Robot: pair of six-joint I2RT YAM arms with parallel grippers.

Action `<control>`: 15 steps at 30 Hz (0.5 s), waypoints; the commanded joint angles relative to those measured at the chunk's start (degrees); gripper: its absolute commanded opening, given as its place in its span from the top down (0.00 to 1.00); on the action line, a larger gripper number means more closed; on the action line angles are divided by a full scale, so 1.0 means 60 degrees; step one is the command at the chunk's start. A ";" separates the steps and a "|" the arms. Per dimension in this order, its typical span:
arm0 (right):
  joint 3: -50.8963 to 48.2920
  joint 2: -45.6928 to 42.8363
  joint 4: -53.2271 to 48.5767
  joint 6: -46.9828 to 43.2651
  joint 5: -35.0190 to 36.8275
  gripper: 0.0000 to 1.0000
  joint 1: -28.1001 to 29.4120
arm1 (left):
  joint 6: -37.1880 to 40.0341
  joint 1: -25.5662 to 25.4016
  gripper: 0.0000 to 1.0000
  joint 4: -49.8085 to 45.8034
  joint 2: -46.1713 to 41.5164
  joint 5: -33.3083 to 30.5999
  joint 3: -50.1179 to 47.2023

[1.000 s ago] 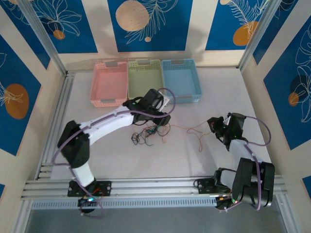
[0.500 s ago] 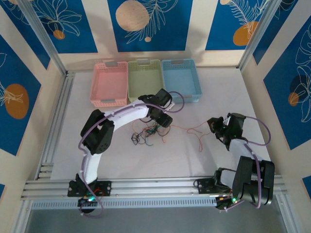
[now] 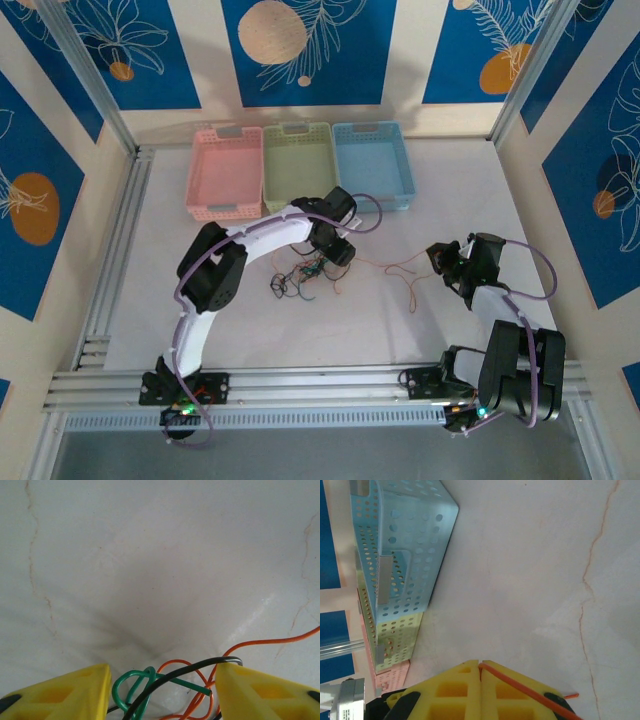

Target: Untangle the cables

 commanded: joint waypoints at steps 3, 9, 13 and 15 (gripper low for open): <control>0.0085 0.0039 0.0150 0.0106 -0.0141 1.00 -0.0054 | -0.0067 0.0085 0.50 0.0335 -0.0534 0.0339 -0.0215; 0.0090 0.0054 0.0150 0.0107 -0.0127 1.00 -0.0051 | -0.0267 0.0105 0.92 0.0616 -0.1012 0.0563 -0.0616; 0.0077 0.0053 0.0150 0.0122 -0.0137 1.00 -0.0045 | -0.0410 0.0120 1.00 0.0901 -0.1516 0.0550 -0.1089; 0.0090 0.0061 0.0150 0.0134 -0.0137 1.00 -0.0052 | -0.0495 0.0162 1.00 0.0988 -0.1852 0.0317 -0.1384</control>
